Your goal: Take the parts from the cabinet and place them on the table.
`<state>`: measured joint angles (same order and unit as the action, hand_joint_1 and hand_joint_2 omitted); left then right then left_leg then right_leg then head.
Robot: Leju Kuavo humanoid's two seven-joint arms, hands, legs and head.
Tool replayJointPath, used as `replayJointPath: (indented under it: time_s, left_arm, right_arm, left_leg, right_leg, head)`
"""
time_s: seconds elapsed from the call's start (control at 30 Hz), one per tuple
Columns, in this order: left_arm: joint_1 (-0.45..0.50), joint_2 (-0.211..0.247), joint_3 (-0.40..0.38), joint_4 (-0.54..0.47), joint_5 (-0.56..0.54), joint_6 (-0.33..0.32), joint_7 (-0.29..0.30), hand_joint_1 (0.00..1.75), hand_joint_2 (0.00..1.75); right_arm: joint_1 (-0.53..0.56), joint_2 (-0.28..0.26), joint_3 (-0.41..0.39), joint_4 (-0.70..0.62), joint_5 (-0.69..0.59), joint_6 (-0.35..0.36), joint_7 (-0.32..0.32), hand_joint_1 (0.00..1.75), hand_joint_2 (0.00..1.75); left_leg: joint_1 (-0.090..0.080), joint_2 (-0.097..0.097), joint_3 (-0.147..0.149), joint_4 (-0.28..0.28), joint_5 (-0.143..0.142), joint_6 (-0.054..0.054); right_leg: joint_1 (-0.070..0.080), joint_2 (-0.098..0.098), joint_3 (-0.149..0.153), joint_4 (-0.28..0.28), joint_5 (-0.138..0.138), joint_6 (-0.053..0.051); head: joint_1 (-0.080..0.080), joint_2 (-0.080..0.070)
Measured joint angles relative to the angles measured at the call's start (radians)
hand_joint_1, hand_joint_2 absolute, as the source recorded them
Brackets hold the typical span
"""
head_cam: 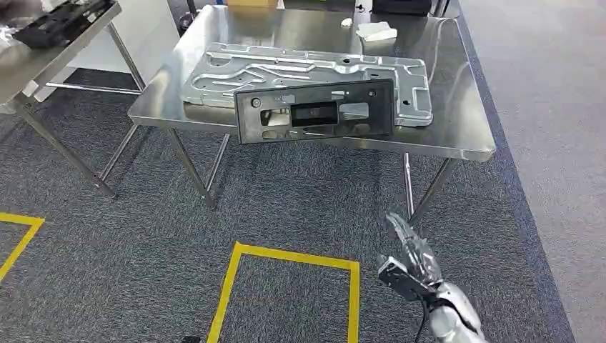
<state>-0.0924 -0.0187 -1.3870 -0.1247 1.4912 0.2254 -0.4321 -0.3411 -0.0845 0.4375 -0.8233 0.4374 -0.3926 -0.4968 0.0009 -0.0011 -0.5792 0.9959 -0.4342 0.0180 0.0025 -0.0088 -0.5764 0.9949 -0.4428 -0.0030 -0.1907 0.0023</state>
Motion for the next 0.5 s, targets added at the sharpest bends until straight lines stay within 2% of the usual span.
replayJointPath:
  time_s: [0.13,0.27,0.37,0.5]
  left_arm:
    - [-0.004,-0.002,-0.018,0.000,0.000,0.022,-0.065,0.00,0.00]
    - [-0.006,-0.002,-0.023,0.000,0.000,0.041,-0.113,0.00,0.00]
    - [-0.007,-0.002,-0.034,0.000,0.000,0.047,-0.119,0.00,0.00]
    - [-0.007,-0.001,-0.048,0.000,-0.002,0.060,-0.085,0.00,0.00]
  right_arm:
    - [0.068,0.071,-0.133,0.238,-0.117,-0.074,-0.008,0.00,0.00]
    - [0.140,0.102,-0.263,0.398,-0.221,-0.116,-0.014,0.00,0.00]
    - [0.187,0.118,-0.374,0.482,-0.301,-0.133,-0.036,0.00,0.00]
    - [0.225,0.125,-0.496,0.535,-0.395,-0.092,-0.070,0.00,0.00]
  left_leg:
    - [0.002,0.000,0.001,-0.002,0.004,-0.007]
    - [0.002,0.000,0.000,-0.002,0.002,-0.009]
    - [0.002,0.000,-0.001,-0.002,0.001,-0.011]
    - [0.001,0.000,-0.001,-0.002,0.001,-0.010]
  right_leg:
    - [0.002,0.000,-0.002,0.001,0.000,-0.003]
    - [0.002,0.000,-0.002,0.002,-0.001,-0.004]
    - [0.002,0.000,-0.003,0.002,-0.002,-0.004]
    - [0.001,0.001,-0.003,0.001,-0.002,-0.004]
  head:
    - [0.000,0.000]
    - [0.000,0.000]
    - [0.000,0.000]
    - [0.000,0.000]
